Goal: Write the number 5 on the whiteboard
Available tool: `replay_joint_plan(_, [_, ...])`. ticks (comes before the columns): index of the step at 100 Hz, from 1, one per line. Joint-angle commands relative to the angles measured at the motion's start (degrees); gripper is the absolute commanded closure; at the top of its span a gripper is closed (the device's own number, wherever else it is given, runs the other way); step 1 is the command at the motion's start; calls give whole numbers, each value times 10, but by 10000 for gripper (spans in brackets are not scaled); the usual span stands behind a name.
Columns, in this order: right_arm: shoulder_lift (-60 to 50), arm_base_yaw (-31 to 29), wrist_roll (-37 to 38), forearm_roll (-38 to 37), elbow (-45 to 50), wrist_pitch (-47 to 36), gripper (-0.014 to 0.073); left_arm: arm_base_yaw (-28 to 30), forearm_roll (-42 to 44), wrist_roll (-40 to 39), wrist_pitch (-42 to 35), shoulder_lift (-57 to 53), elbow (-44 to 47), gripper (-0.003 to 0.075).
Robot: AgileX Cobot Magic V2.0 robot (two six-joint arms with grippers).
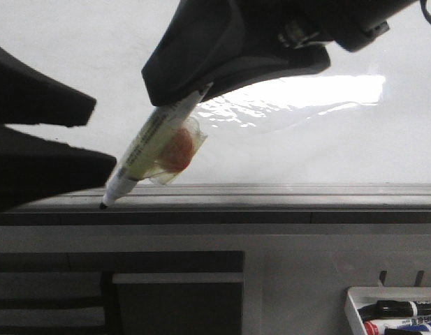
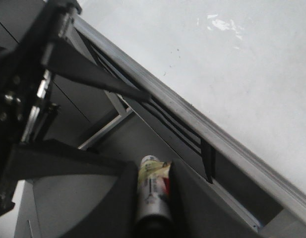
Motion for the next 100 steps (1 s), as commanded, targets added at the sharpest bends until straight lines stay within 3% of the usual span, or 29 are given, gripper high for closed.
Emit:
replay_joint_plan(1, [-10,-7,-5,-6,-17,-26,657,2,-20,-13,24,-53,-16,325])
replay_joint_plan(17, [-10,-33,-6,-6,-18,-27,657,2,-67,-84,80,-151,-15,334])
replay_joint_plan(38, [-10,-66,-6,-6,-25,-26,657,2,-67,-86,145,-227,-15,335])
replay_joint_plan(72, [8,-87,-6,-66,-130,0,657,2,-82,-86,194,-235,-16,337])
replay_joint_plan(100, [60,-113,-6,-69,-201,1,657,2,-82,-86,210,-235,-16,398])
